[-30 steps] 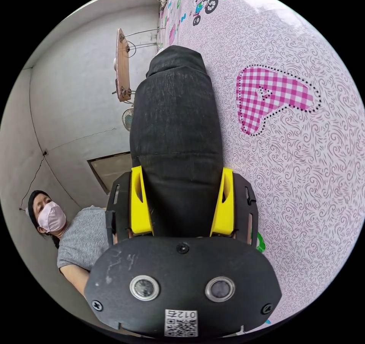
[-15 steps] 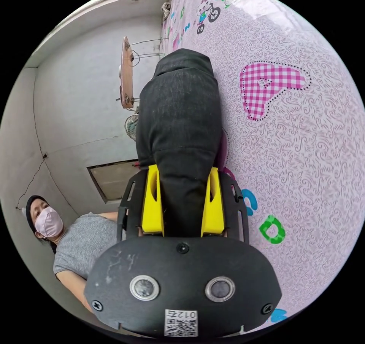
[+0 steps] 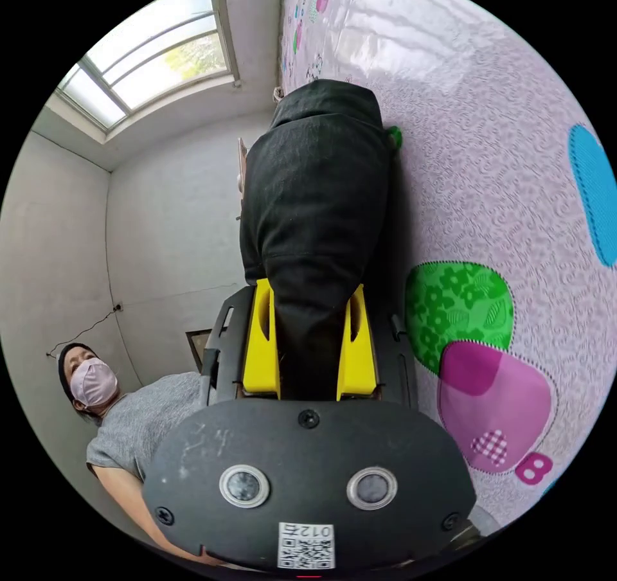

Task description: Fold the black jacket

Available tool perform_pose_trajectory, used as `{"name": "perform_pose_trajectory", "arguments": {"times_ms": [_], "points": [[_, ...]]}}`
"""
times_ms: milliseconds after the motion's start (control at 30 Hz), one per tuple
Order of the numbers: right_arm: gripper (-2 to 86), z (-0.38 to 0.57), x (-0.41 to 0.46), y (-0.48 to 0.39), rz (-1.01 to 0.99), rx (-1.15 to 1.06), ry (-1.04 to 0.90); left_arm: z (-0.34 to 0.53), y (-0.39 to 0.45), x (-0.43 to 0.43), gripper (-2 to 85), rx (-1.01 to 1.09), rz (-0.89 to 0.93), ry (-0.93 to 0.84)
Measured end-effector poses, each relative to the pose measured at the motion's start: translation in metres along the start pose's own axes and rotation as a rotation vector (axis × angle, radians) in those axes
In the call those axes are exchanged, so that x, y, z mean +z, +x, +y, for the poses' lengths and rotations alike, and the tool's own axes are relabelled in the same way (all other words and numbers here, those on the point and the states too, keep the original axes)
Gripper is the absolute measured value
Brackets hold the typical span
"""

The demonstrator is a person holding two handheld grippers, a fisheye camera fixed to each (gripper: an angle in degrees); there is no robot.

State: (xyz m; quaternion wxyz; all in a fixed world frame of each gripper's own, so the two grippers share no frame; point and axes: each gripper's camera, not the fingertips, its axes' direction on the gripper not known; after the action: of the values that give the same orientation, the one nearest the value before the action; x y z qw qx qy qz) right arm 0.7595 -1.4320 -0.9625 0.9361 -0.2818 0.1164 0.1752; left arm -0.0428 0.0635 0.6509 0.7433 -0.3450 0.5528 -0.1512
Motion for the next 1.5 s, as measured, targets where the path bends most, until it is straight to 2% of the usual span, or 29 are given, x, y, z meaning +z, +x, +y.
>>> {"name": "perform_pose_trajectory", "arguments": {"times_ms": [233,367,567,633,700,833,1100,1333,1500], "points": [[14.9,0.096,-0.045,-0.005,-0.001,0.022,0.095,-0.009,0.026,0.076,13.1,-0.008,-0.088,-0.128],[16.1,0.140,-0.046,0.016,-0.002,0.098,0.168,-0.018,0.024,0.106,15.9,-0.055,-0.203,-0.176],[17.8,0.173,-0.029,0.013,0.050,0.098,0.225,-0.027,0.037,0.126,19.2,0.034,-0.399,-0.196],[18.0,0.181,-0.025,0.016,0.056,0.105,0.221,-0.034,0.026,0.137,20.1,0.019,-0.368,-0.225],[18.2,0.189,-0.021,0.022,0.050,0.117,0.215,-0.041,0.001,0.158,21.2,-0.050,-0.209,-0.280],[18.4,0.208,-0.012,0.040,0.042,0.131,0.209,-0.044,-0.018,0.187,21.8,-0.064,-0.110,-0.281],[16.4,0.248,0.008,0.077,0.028,0.100,0.194,-0.042,-0.045,0.242,16.8,-0.052,0.094,-0.255],[13.9,0.316,0.040,0.100,-0.053,0.010,0.293,-0.045,-0.032,0.272,15.3,0.051,0.207,-0.265],[13.9,0.391,0.059,0.110,-0.068,-0.071,0.437,-0.060,-0.001,0.314,15.1,0.166,0.251,-0.377]]}}
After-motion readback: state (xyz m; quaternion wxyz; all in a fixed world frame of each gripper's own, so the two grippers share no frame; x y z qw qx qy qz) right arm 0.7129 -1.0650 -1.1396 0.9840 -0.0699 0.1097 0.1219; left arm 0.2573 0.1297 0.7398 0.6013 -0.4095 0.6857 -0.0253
